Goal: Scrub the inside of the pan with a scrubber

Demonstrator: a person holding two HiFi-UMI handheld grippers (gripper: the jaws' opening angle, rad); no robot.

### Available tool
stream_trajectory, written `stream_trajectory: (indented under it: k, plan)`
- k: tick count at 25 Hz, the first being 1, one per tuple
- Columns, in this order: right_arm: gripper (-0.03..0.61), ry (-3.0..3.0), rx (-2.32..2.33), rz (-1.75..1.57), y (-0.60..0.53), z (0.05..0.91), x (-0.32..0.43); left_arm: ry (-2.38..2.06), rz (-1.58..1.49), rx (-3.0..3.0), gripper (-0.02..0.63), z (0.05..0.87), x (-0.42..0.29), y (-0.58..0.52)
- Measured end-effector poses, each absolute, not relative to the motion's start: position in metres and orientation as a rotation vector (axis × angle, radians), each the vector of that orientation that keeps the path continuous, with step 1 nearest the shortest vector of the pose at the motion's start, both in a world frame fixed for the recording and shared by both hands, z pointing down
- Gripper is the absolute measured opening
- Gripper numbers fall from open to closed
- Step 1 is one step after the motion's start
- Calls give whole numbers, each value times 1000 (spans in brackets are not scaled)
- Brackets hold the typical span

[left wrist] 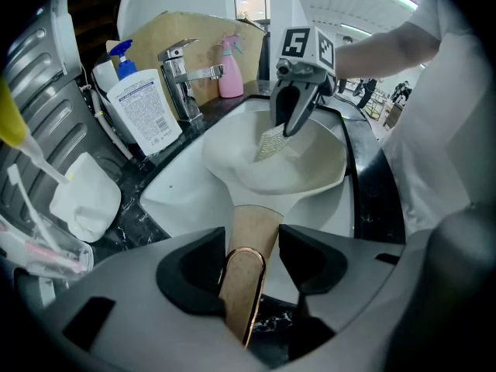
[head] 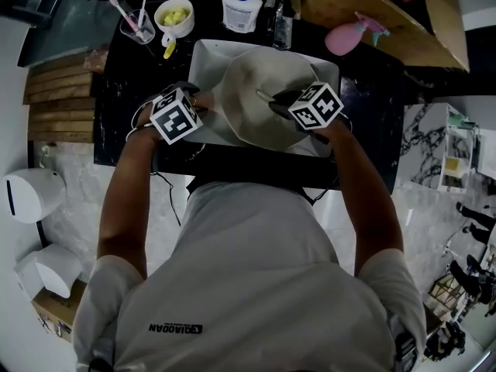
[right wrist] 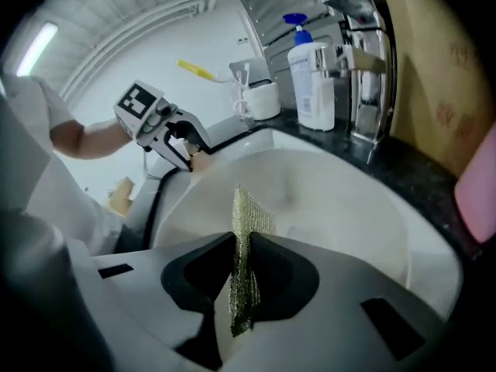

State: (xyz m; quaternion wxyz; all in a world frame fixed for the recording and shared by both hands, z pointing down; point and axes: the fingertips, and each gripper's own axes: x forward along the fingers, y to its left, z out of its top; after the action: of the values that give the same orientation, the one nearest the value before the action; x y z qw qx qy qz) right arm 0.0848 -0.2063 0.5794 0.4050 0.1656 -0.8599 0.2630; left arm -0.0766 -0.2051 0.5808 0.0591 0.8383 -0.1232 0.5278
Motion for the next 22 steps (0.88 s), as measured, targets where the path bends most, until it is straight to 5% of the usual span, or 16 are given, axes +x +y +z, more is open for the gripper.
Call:
stream_trajectory:
  k: [10, 22]
  plan:
    - [87, -2042, 594, -39, -270, 595, 76, -374, 1594, 2542, 225, 581, -77, -205]
    - [89, -1972, 338, -130, -258, 648, 55, -376, 1593, 2550, 225, 581, -77, -206]
